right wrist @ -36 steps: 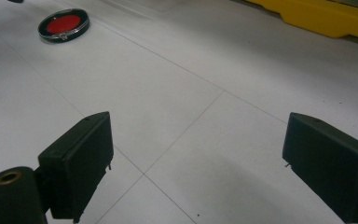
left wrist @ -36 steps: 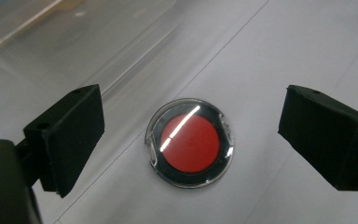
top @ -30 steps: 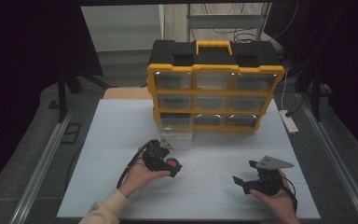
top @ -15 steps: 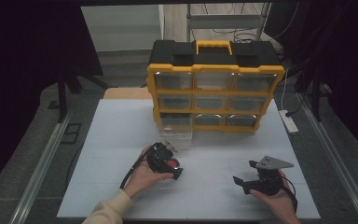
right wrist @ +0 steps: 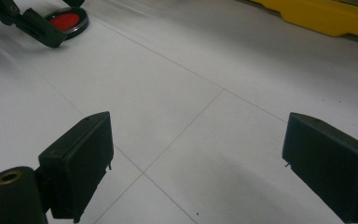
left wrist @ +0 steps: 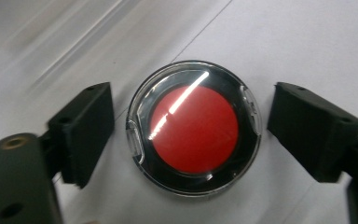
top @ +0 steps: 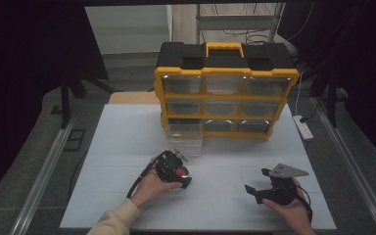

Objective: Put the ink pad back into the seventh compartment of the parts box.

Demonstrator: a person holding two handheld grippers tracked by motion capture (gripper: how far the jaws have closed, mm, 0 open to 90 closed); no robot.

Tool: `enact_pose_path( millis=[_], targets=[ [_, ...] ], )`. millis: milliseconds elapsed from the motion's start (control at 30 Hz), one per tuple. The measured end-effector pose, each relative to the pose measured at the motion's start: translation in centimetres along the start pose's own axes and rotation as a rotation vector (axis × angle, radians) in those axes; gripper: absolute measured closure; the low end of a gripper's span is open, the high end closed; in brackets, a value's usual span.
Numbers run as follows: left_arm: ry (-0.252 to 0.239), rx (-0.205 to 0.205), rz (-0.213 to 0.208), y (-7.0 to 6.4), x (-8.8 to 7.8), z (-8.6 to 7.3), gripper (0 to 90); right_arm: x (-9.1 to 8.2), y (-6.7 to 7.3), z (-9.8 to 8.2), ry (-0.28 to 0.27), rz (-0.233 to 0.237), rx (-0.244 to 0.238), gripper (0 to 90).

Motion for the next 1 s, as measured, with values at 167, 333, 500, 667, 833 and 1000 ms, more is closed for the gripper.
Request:
enact_pose_path(
  millis=[167,333,500,667,833,1000],
  targets=[
    [-0.013,0.001,-0.005,0.1,-0.3,-0.1,29.8,0.0,0.0,0.0,0.000,0.000,0.000,9.0],
    [-0.016,0.004,-0.001,0.1,-0.3,-0.1,30.2,0.0,0.0,0.0,0.001,-0.001,0.000,9.0],
    [-0.033,-0.004,0.003,0.2,-0.7,-0.1,30.3,0.0,0.0,0.0,-0.001,0.000,-0.002,9.0],
    [-0.063,-0.013,-0.009,0.2,-1.5,0.0,30.4,0.0,0.0,0.0,-0.001,0.000,-0.002,9.0],
    [-0.085,-0.010,-0.016,0.1,-2.2,0.0,30.4,0.0,0.0,0.0,-0.001,0.000,-0.002,9.0],
    [-0.105,-0.002,-0.017,0.1,-3.0,0.1,30.4,0.0,0.0,0.0,-0.002,-0.001,-0.003,9.0]
  ],
)
Point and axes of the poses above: each handheld gripper's, and its own axes: x roughly forward along the jaws, z roughly out of its top, y roughly to its left, the point moved 2 cm from there along x, roughly forward along the jaws, and after that the axes turned 11 degrees about x, right-handed, at the moved point
